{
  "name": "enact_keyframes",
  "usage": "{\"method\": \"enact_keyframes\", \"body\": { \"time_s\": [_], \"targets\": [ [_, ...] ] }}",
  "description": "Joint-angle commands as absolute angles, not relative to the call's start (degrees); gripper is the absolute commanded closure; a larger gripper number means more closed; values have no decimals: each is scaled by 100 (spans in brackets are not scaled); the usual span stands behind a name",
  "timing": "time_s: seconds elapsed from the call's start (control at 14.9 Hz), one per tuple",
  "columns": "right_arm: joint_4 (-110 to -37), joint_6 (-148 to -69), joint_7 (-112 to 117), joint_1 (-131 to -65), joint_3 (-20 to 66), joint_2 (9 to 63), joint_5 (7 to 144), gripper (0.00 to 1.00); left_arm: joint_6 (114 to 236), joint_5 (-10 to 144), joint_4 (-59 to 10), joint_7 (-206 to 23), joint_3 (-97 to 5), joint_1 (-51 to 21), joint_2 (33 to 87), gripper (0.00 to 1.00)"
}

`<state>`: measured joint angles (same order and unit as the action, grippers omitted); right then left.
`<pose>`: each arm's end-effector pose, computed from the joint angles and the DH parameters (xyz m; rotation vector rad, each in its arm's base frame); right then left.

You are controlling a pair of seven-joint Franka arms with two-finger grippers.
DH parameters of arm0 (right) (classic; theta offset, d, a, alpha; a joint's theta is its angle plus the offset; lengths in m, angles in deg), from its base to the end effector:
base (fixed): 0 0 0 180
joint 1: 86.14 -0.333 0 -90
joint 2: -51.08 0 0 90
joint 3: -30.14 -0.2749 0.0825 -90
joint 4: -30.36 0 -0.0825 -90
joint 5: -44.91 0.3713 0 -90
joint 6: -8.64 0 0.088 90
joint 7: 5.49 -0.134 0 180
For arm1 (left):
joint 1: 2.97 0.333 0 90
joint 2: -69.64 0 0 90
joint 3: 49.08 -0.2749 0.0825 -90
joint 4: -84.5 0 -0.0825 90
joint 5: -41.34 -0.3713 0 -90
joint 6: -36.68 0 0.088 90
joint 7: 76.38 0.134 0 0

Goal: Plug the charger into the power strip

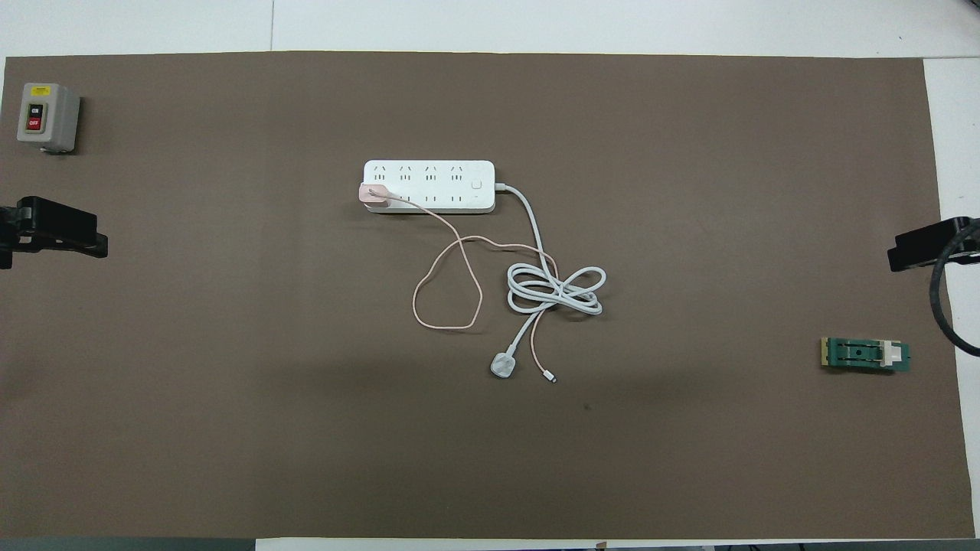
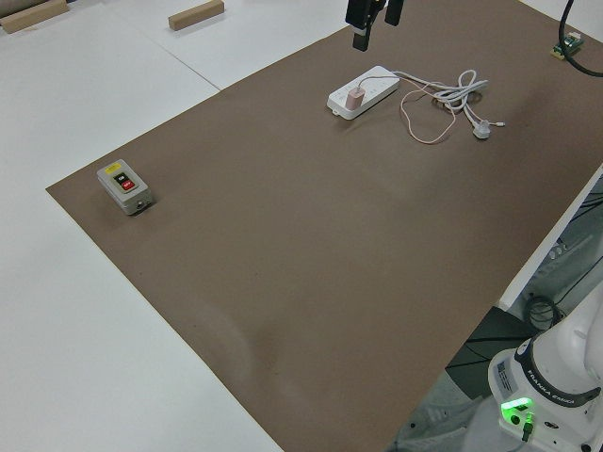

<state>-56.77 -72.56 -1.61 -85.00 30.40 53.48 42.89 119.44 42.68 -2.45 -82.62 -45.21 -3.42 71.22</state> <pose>0.5124 -0.0177 0.5883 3.1075 0.0606 -0.0982 0.5184 -0.0430 0.5844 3.1232 0.0487 -0.0740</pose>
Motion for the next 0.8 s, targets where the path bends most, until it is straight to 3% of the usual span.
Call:
{"method": "enact_keyframes", "body": {
  "time_s": [0.0,0.74],
  "targets": [
    [-5824,-7336,-224,-8447,2979,5468,4315,0,12088,4310,-400,-8182,-4522,-394,7210,0],
    [-5824,-7336,-224,-8455,2970,5468,4315,0,12035,4301,-400,-8183,-4522,-385,7219,0]
  ]
}}
